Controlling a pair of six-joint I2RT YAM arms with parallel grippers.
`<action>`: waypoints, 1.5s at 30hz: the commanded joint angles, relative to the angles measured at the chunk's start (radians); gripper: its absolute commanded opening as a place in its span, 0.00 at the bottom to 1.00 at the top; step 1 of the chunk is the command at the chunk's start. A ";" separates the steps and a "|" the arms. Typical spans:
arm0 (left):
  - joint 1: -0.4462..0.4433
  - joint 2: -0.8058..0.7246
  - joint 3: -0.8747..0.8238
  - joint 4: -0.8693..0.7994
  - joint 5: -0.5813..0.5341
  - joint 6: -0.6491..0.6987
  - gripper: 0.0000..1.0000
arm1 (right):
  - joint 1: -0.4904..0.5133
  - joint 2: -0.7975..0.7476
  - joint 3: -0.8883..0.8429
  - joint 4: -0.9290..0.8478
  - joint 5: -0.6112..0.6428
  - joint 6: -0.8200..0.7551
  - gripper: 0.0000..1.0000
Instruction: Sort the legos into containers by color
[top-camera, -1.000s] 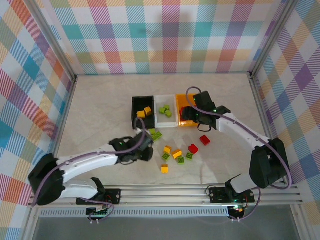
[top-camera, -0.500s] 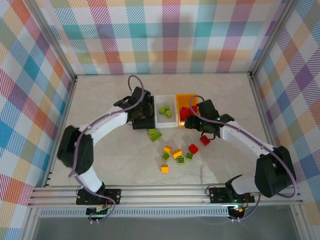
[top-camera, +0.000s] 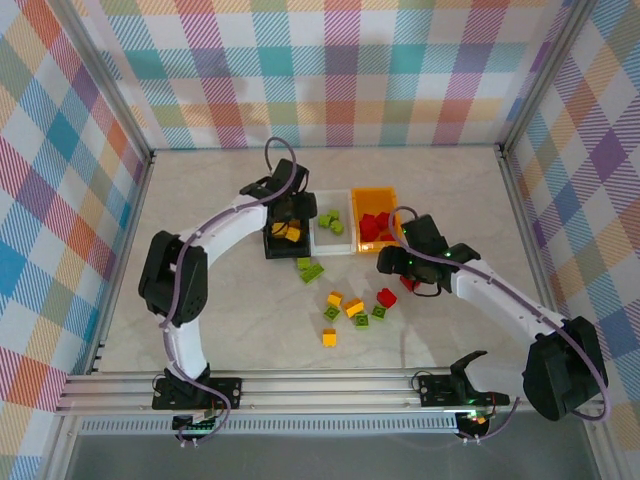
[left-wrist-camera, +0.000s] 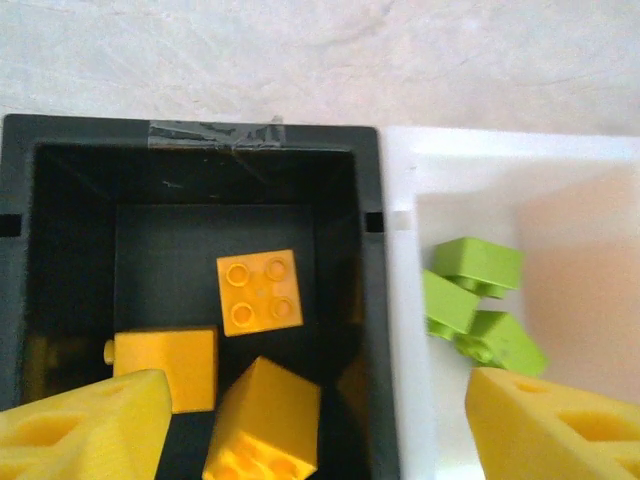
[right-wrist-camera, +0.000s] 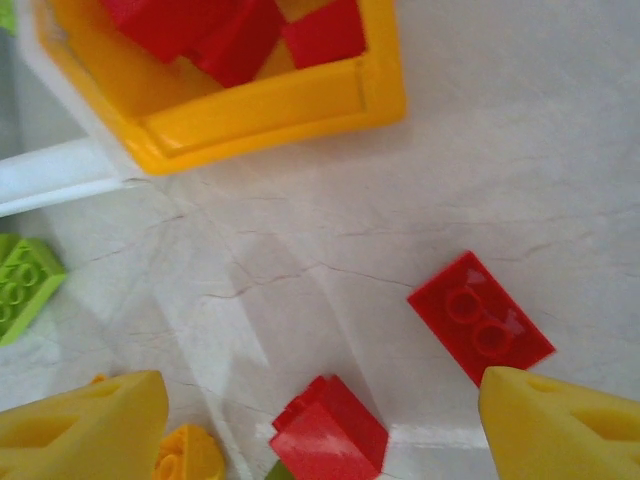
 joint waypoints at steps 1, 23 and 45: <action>-0.018 -0.193 -0.040 0.046 0.067 -0.026 0.83 | -0.009 0.042 -0.021 -0.046 0.073 0.077 0.82; -0.129 -0.825 -0.783 0.199 0.163 -0.230 1.00 | -0.069 0.335 0.019 0.006 0.095 0.184 0.80; -0.130 -0.877 -0.835 0.105 0.161 -0.191 1.00 | -0.066 0.201 0.045 0.080 -0.018 -0.030 0.40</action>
